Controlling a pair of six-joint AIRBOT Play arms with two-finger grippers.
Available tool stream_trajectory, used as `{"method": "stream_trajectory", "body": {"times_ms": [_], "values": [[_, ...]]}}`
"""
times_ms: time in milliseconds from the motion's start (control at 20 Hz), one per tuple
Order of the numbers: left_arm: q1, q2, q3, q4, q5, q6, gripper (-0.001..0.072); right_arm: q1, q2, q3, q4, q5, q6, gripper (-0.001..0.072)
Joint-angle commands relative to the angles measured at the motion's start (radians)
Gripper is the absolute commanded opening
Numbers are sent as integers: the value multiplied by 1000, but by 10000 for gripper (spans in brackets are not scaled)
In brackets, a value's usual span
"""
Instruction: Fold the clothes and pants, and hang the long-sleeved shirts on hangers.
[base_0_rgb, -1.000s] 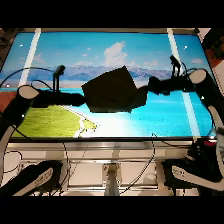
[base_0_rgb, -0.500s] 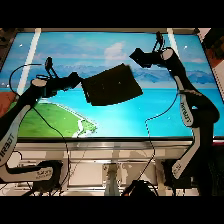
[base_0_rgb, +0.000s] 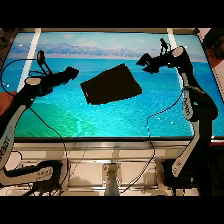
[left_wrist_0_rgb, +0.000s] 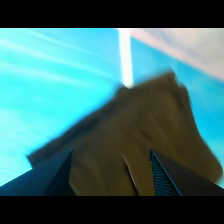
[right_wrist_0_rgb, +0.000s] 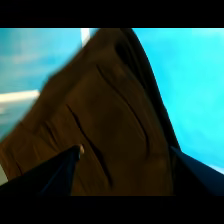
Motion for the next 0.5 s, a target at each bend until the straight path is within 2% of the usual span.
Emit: {"method": "stream_trajectory", "body": {"times_ms": [0, 450], "values": [[3, 64, 1, 65, -166, 46, 544, -35, -43, 6, 12, 217, -61, 695], [11, 102, 1, 69, -186, 47, 544, -2, -168, 5, 21, 208, -61, 692]]}}
